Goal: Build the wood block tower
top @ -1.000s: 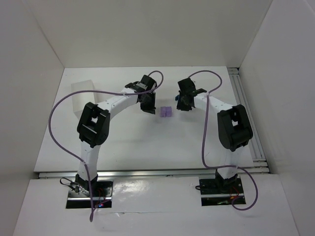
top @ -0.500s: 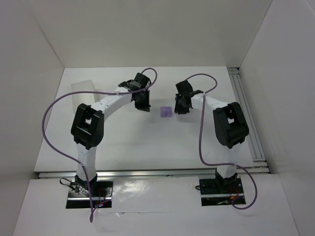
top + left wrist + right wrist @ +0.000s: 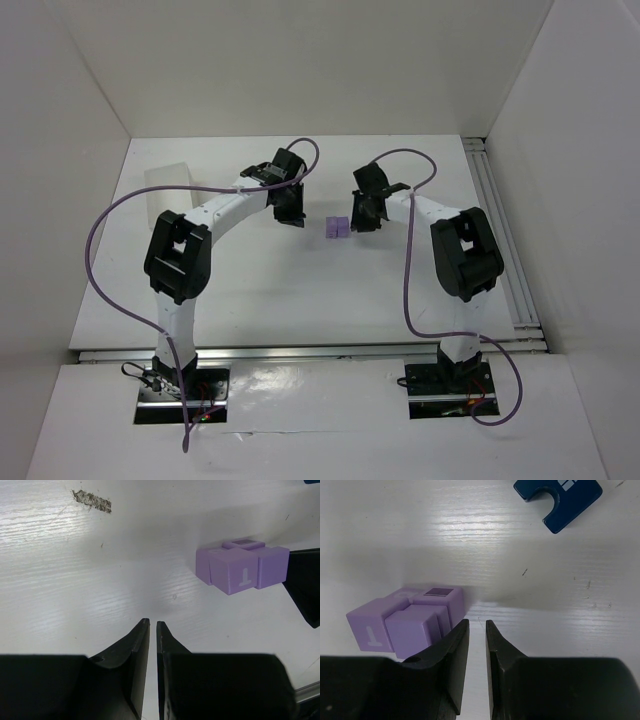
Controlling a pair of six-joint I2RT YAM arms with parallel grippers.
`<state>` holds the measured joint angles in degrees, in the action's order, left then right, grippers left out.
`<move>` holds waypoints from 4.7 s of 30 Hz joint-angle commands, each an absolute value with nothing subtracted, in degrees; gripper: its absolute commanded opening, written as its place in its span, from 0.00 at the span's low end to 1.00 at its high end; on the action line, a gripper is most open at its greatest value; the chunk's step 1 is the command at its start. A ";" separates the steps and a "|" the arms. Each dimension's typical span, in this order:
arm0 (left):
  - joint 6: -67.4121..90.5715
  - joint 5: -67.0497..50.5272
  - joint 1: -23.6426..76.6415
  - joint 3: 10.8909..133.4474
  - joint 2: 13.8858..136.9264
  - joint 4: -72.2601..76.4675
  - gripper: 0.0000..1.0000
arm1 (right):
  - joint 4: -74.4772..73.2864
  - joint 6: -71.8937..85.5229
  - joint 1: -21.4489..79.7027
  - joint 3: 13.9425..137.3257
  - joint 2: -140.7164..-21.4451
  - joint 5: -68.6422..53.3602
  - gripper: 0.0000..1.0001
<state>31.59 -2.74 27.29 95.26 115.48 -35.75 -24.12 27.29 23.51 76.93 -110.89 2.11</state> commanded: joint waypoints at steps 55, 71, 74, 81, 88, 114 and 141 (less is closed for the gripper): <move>30.23 -0.44 24.35 92.37 109.42 -35.24 0.24 | -13.64 34.27 31.46 61.35 -97.82 6.69 0.27; 29.18 -0.44 21.53 89.56 105.29 -35.24 0.24 | -6.50 39.29 36.30 67.24 -106.96 11.34 0.13; 29.18 -0.44 21.01 89.56 105.29 -35.24 0.24 | -7.12 39.29 36.30 68.47 -108.01 11.87 0.13; 29.18 -0.44 20.48 89.56 105.29 -35.24 0.24 | -7.65 39.29 36.30 68.99 -109.15 13.54 0.13; 29.18 -0.44 20.48 89.03 105.29 -35.24 0.24 | -8.17 39.29 36.30 70.14 -109.69 14.77 0.14; 29.18 -1.49 20.48 88.51 105.29 -34.72 0.24 | -10.28 38.76 35.77 66.10 -102.76 14.07 0.14; 28.65 -1.58 20.48 87.98 104.24 -35.24 0.24 | -22.14 31.46 26.81 77.86 -101.94 18.11 0.29</move>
